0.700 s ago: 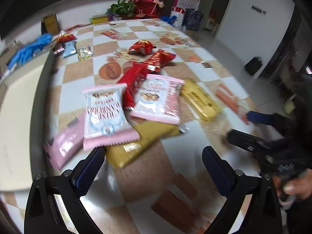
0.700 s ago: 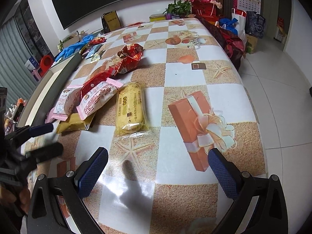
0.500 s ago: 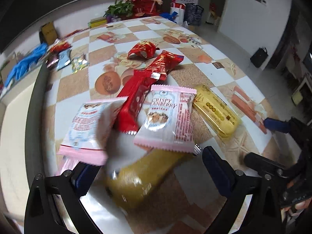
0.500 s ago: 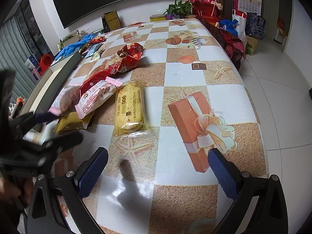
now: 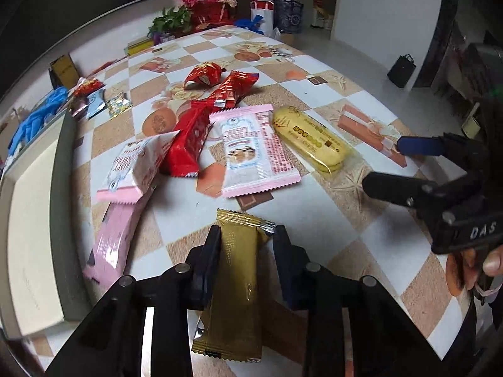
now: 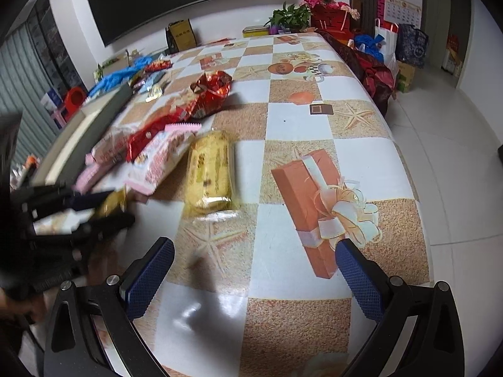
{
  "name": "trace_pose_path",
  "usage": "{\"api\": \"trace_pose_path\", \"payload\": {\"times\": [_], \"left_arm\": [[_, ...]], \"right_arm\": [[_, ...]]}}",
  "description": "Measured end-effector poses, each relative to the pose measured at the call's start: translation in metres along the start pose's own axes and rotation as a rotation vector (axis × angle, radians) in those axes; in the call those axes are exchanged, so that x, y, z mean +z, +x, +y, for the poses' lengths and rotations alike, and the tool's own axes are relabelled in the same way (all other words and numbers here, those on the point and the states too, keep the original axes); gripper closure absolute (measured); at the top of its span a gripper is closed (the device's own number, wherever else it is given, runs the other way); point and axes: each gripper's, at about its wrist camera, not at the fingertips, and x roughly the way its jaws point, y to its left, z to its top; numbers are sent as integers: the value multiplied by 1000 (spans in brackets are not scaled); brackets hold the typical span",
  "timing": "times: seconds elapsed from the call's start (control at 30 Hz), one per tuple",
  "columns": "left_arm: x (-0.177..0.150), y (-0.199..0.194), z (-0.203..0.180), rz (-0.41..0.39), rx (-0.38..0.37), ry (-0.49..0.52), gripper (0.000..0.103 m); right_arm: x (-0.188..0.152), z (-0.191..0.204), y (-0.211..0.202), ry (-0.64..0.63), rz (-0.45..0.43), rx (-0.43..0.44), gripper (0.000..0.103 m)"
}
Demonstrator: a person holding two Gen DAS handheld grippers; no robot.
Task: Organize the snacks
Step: 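Grasp the gold bar wrapper with the left tool while the right tool grasps the yellow cake packet, then carry both snacks over the white tray and open both tools to drop them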
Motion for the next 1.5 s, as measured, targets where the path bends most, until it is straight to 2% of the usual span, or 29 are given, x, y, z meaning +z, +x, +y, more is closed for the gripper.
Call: {"api": "trace_pose_path", "payload": {"times": [0.1, 0.27, 0.33, 0.43, 0.5, 0.67, 0.8, 0.83, 0.93, 0.97, 1.0, 1.07, 1.1, 1.13, 1.17, 1.2, 1.23, 1.27, 1.3, 1.4, 1.5], "left_arm": [[-5, -5, 1, -16, 10, -36, 65], [-13, -11, 5, -15, 18, -65, 55], [-16, -14, 4, -14, 20, -69, 40], [-21, -16, 3, -25, 25, -72, 25], [-25, -11, 2, -10, 25, -79, 25], [-31, -9, 0, -35, 35, -85, 19], [-30, -4, 4, -18, 34, -97, 0], [-29, -3, 4, -16, 38, -98, 0], [-29, -2, 4, -16, 39, -100, 0], [-30, -2, 4, -17, 39, -100, 0], [-30, -2, 4, -17, 38, -100, 0], [-30, -4, 4, -28, 40, -108, 6], [-31, -7, 4, -44, 44, -111, 20], [-32, -11, 3, -62, 49, -112, 42], [-32, -14, 4, -70, 45, -117, 52], [-32, -15, 3, -72, 41, -125, 65], [-33, -16, 5, -73, 35, -131, 71], [-34, -17, 6, -73, 22, -142, 73], [-35, -19, 9, -71, -5, -161, 79], [-41, -24, 21, -71, -101, -240, 79], [-45, -28, 23, -79, -119, -261, 79]], "right_arm": [[8, 7, -1, -26, -6, -19, 0], [23, 19, 3, -53, 5, -47, 0], [26, 25, 5, -73, 14, -60, 0], [24, 31, 11, -94, 32, -74, 0], [21, 32, 15, -101, 48, -89, 0], [14, 28, 29, -104, 81, -114, 0], [14, 30, 32, -123, 64, -137, 0], [17, 30, 33, -123, 55, -134, 3], [31, 36, 34, -136, 36, -134, 40], [37, 38, 38, -134, 42, -129, 45], [41, 41, 41, -136, 45, -126, 45], [46, 48, 47, -153, 42, -125, 45], [47, 51, 49, -159, 41, -124, 47], [48, 54, 49, -166, 43, -118, 53], [47, 56, 48, -169, 44, -107, 65], [46, 59, 47, -173, 48, -103, 65], [43, 60, 46, -175, 51, -96, 65], [40, 62, 44, -171, 54, -85, 65], [37, 62, 41, -164, 57, -76, 65], [25, 60, 28, -117, 54, -34, 65], [14, 59, 9, -68, 28, 12, 65]]}}
